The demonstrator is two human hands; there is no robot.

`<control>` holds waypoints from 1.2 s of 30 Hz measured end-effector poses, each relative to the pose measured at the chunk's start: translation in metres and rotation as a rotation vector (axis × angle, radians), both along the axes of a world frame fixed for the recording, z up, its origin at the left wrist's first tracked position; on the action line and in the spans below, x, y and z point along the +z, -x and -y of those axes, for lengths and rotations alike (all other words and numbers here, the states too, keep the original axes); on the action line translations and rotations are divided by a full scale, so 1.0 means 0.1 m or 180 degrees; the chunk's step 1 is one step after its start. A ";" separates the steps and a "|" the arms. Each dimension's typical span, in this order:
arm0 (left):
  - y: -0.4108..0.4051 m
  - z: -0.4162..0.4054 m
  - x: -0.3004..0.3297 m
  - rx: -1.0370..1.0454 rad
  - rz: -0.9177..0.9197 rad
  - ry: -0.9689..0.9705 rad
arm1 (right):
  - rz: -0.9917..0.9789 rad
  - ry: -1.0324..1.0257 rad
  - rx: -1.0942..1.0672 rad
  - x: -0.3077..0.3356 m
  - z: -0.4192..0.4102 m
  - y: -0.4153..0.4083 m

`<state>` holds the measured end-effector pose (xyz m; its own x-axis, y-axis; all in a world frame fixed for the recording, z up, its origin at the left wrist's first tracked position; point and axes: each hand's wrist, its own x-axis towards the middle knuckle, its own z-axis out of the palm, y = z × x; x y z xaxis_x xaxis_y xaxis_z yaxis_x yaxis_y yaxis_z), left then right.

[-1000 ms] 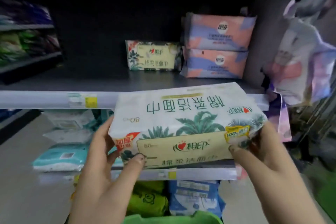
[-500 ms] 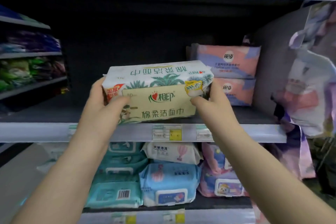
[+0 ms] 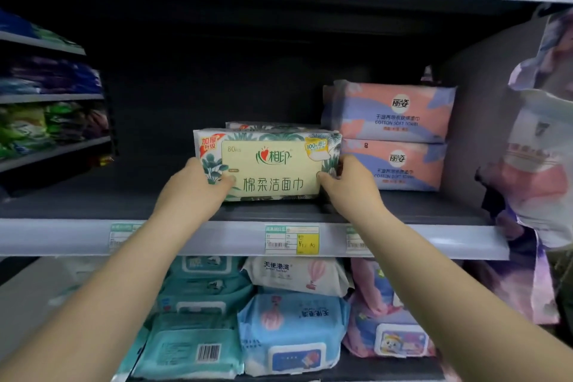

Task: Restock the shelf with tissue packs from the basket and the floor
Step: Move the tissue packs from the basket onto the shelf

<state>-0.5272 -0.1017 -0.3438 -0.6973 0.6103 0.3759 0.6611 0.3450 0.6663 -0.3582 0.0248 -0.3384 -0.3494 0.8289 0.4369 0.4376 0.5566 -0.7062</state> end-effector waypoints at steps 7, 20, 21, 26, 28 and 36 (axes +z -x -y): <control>0.22 -0.36 0.50 -0.0130 0.0254 -0.1044 | -0.0859 -0.0415 0.0182 0.46 -0.21 0.37; 0.72 -1.26 0.32 -0.1312 0.0721 -0.1415 | 0.0595 -0.2019 -0.0684 0.21 -1.06 0.89; 0.73 -1.24 0.32 -0.1319 0.0624 -0.1350 | 0.0630 -0.2107 -0.0786 0.20 -1.07 0.90; 0.77 -1.18 0.30 -0.0497 -0.0049 -0.1546 | 0.0595 -0.2369 -0.0917 0.20 -1.04 0.88; 0.75 -1.17 0.30 -0.0287 -0.0232 -0.1563 | 0.0705 -0.2386 -0.0850 0.20 -1.03 0.86; 0.70 -1.16 0.29 -0.0425 -0.0417 -0.1004 | 0.1549 -0.2191 -0.0818 0.19 -0.98 0.87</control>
<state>-0.5968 0.0140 -0.3153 -0.5526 0.5325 0.6411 0.7733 0.0409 0.6327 -0.4449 0.1233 -0.3198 -0.4656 0.5150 0.7197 0.7728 0.6328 0.0471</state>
